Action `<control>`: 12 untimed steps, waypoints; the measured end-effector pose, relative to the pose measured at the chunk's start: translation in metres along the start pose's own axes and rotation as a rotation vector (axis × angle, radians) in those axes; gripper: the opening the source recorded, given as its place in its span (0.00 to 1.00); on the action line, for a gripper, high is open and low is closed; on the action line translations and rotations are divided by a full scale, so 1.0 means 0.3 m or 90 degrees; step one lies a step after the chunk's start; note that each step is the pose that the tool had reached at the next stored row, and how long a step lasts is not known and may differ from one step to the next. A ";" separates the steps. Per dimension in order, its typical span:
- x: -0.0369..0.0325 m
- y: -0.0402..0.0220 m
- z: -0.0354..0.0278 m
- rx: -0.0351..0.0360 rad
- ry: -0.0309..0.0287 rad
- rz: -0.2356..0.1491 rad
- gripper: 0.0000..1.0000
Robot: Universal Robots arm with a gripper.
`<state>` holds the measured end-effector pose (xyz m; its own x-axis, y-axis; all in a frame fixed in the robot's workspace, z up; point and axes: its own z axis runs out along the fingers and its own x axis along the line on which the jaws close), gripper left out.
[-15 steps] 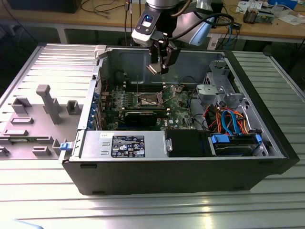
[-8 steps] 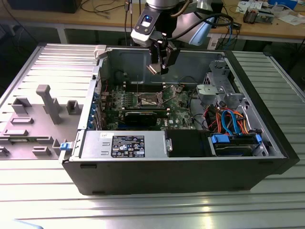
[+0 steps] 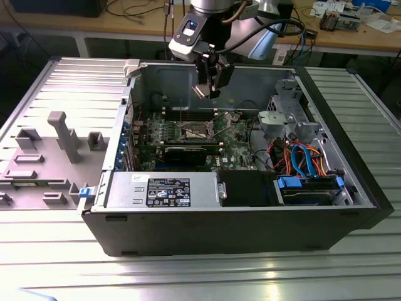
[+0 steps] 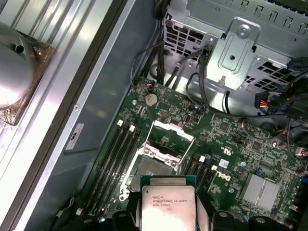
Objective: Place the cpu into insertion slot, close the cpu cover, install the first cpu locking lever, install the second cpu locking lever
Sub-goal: 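Place the cpu into insertion slot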
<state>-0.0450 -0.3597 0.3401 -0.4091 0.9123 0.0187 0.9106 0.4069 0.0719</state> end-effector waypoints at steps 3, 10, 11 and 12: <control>0.000 -0.001 0.011 0.0014 -0.0013 0.030 0.55; -0.001 -0.002 0.030 0.0032 -0.0039 0.078 0.55; -0.001 -0.003 0.033 0.0040 -0.0042 0.085 0.55; -0.001 -0.003 0.035 0.0045 -0.0043 0.090 0.55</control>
<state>-0.0451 -0.3597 0.3297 -0.2768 0.9607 0.0214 0.9594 0.2751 0.0621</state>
